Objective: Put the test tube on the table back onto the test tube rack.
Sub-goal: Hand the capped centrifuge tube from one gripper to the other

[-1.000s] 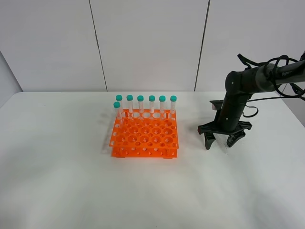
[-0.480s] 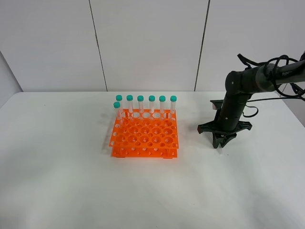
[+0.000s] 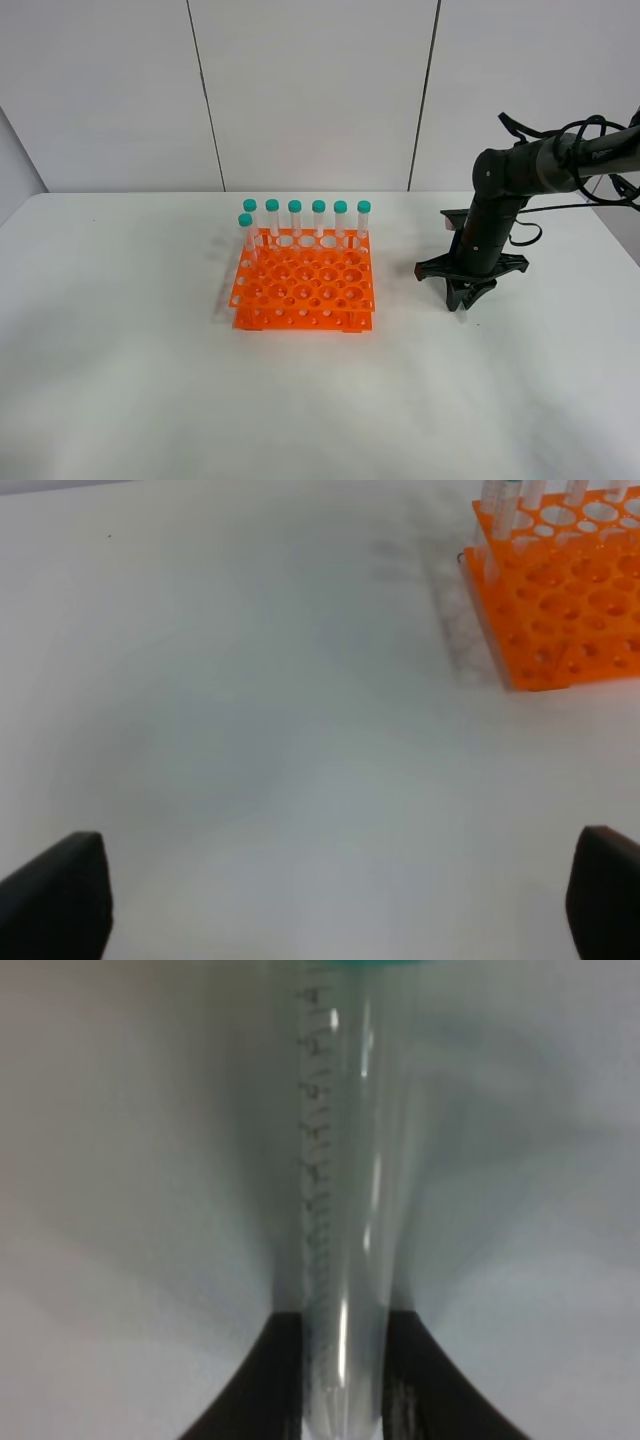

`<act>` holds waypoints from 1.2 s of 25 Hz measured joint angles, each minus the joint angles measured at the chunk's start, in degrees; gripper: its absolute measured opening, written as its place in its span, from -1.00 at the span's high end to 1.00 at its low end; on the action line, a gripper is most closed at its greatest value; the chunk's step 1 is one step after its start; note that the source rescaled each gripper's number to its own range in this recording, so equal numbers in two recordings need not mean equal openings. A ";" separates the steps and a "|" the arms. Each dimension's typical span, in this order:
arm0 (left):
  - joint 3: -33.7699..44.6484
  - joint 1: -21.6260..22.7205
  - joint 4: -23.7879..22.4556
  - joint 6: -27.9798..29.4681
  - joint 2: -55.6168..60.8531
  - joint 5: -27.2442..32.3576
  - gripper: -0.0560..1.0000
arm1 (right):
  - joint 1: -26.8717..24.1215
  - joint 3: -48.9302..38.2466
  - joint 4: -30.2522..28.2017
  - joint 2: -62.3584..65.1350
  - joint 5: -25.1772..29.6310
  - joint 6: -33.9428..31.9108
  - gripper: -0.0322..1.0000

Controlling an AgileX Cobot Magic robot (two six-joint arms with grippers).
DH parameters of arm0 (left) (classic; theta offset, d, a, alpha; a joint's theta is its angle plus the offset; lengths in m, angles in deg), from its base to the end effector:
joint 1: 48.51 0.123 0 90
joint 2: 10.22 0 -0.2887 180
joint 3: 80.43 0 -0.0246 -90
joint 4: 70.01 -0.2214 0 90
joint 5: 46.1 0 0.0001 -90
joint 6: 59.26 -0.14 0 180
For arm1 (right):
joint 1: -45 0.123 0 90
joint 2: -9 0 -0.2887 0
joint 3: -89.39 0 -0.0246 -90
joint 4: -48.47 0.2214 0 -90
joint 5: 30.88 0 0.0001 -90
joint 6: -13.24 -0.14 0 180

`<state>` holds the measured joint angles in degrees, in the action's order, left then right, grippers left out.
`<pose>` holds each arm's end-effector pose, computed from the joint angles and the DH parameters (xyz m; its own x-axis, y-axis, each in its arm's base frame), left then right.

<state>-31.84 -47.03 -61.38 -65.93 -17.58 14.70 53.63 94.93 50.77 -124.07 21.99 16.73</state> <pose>0.0080 -0.0181 0.2424 -0.4413 0.0307 -0.8968 0.1105 0.9937 -0.0203 0.3816 0.0625 0.0786 -0.9825 -0.1862 0.0054 -0.1859 0.9820 0.0322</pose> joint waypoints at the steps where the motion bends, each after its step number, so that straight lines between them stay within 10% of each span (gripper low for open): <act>1: 0.00 0.00 0.00 0.00 0.00 0.00 -1.00 | 0.00 0.00 -0.13 0.31 0.46 0.45 0.89; 14: 0.00 0.00 0.05 0.00 0.00 0.00 -1.00 | 0.00 5.59 -1.37 11.33 9.04 15.89 0.89; 30: 0.19 0.00 0.05 0.00 0.00 0.00 -1.00 | 4.58 6.25 14.66 15.84 -6.50 31.18 0.89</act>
<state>-31.65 -47.03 -61.33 -65.93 -17.58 14.70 58.22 101.18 65.43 -108.24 15.49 47.91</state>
